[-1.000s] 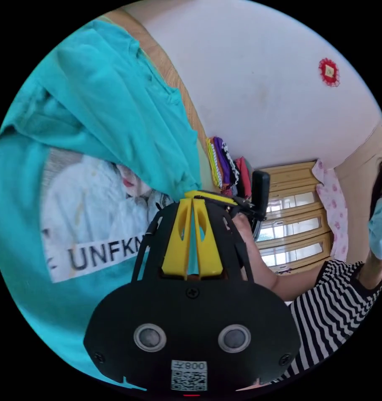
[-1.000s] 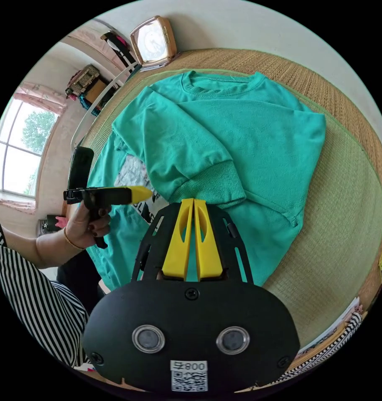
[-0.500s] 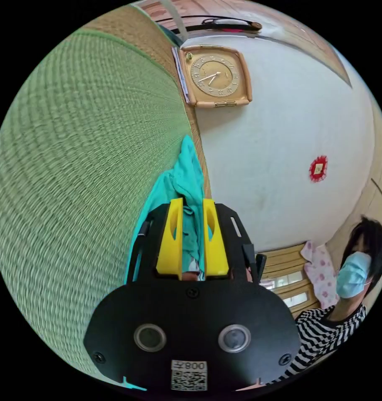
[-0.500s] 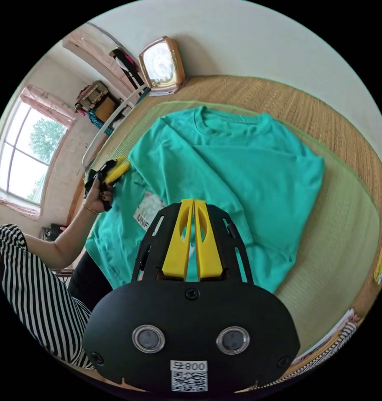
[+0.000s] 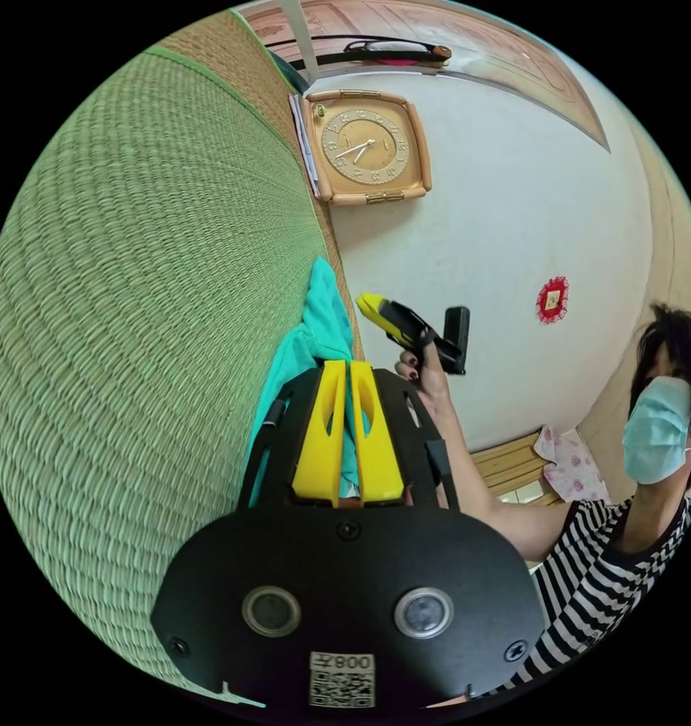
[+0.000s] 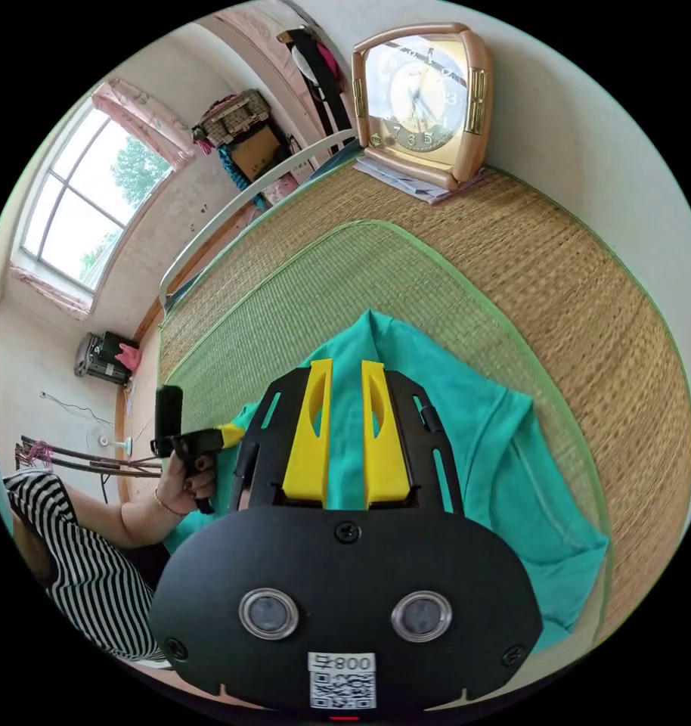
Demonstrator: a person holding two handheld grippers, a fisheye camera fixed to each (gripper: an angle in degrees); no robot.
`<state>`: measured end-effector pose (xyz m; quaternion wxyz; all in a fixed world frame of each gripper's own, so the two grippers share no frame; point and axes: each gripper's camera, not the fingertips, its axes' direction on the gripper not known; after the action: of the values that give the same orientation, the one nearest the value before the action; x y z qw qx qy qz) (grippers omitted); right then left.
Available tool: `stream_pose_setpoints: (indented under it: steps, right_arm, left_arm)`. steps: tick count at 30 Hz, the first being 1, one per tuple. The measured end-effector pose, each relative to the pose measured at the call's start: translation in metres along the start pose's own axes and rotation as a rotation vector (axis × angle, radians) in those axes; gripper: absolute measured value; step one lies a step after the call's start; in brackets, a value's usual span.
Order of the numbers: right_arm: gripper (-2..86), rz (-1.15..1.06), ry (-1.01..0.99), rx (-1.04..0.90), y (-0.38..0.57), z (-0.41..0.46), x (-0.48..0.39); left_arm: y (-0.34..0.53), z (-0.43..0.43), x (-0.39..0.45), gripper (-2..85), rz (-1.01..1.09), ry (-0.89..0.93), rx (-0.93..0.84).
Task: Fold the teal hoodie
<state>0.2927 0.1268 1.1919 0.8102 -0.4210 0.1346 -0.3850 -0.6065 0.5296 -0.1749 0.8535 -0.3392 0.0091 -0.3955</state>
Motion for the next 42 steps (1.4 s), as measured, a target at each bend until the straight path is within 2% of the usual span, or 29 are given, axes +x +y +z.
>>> stream_pose_setpoints:
  steps: [9, 12, 17, 22, 25, 31, 35, 38, 40, 42]
  right_arm:
    - [6.0, 0.010, 0.057, -0.123, -0.064, 0.063, 0.012]
    - [2.6, -0.014, 0.070, -0.115, -0.066, 0.066, 0.008]
    - [0.7, -0.025, 0.045, -0.072, -0.079, 0.062, 0.006]
    - [0.4, 0.005, 0.058, -0.123, -0.089, 0.090, 0.014]
    - [0.3, 0.030, -0.013, -0.103, -0.089, 0.092, 0.019]
    - [0.2, 0.061, 0.034, -0.016, -0.077, 0.078, 0.019]
    - [0.1, -0.037, 0.010, 0.030, -0.051, 0.063, -0.009]
    - [0.1, -0.098, 0.060, -0.007, -0.036, 0.080, -0.030]
    - [0.1, -0.103, 0.154, -0.079, -0.034, 0.102, -0.034]
    - [0.2, -0.116, 0.179, -0.069, -0.031, 0.110, -0.036]
  left_arm:
    - [-0.011, -0.032, 0.002, 0.6, 0.010, 0.016, -0.010]
    - [-0.013, -0.043, 0.005, 0.6, 0.027, 0.035, -0.002]
    - [-0.019, -0.067, 0.017, 0.5, 0.087, -0.042, 0.040]
    - [-0.024, -0.078, 0.007, 0.5, 0.006, -0.021, 0.030]
    - [-0.025, -0.085, 0.012, 0.5, 0.028, -0.050, 0.052]
    - [-0.026, -0.101, 0.020, 0.2, 0.048, -0.057, 0.104]
    - [-0.028, -0.114, 0.040, 0.1, 0.150, -0.079, 0.174]
    - [-0.033, -0.099, 0.050, 0.1, 0.205, -0.129, 0.058]
    - [-0.032, -0.089, 0.046, 0.0, 0.181, -0.180, -0.007]
    - [-0.033, -0.085, 0.036, 0.0, 0.121, -0.236, -0.056]
